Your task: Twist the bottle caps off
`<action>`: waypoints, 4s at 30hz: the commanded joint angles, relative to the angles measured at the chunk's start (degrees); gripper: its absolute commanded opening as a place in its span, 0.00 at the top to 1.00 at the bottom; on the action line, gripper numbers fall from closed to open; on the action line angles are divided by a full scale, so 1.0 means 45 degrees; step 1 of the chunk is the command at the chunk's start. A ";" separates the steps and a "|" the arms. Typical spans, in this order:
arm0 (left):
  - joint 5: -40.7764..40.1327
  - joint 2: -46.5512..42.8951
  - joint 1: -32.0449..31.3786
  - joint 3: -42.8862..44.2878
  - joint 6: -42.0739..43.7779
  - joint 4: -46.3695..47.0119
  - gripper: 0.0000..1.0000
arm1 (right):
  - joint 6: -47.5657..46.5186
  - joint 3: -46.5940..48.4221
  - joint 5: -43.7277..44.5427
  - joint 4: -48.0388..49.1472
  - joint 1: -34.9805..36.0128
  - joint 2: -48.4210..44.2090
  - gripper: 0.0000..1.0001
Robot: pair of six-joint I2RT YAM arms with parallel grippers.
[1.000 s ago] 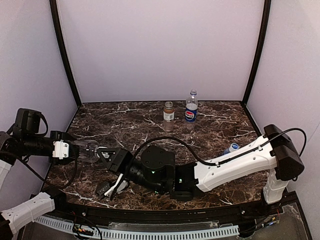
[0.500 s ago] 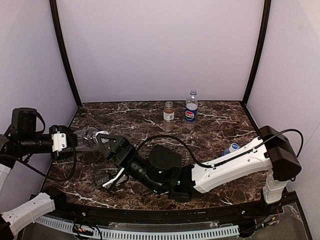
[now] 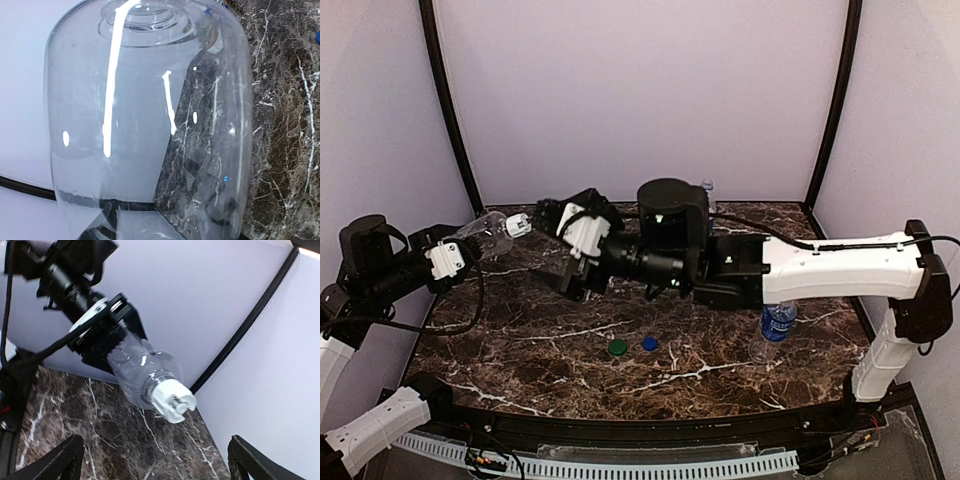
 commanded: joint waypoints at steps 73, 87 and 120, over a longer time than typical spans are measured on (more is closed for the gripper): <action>0.3662 0.0307 -0.0401 0.1049 0.3042 -0.7337 0.58 | -2.0949 -0.4111 0.3895 1.0422 0.2558 0.2076 1.00; 0.0590 -0.0524 -0.0384 -0.0177 -0.2148 -0.1964 0.56 | -0.6611 -0.1728 0.6880 -0.1364 0.1248 -0.0176 1.00; 0.1104 -0.1114 0.0300 -0.0727 -0.6289 0.0286 0.55 | 0.8643 -0.0771 -0.0395 -1.3999 -0.4075 0.3921 0.57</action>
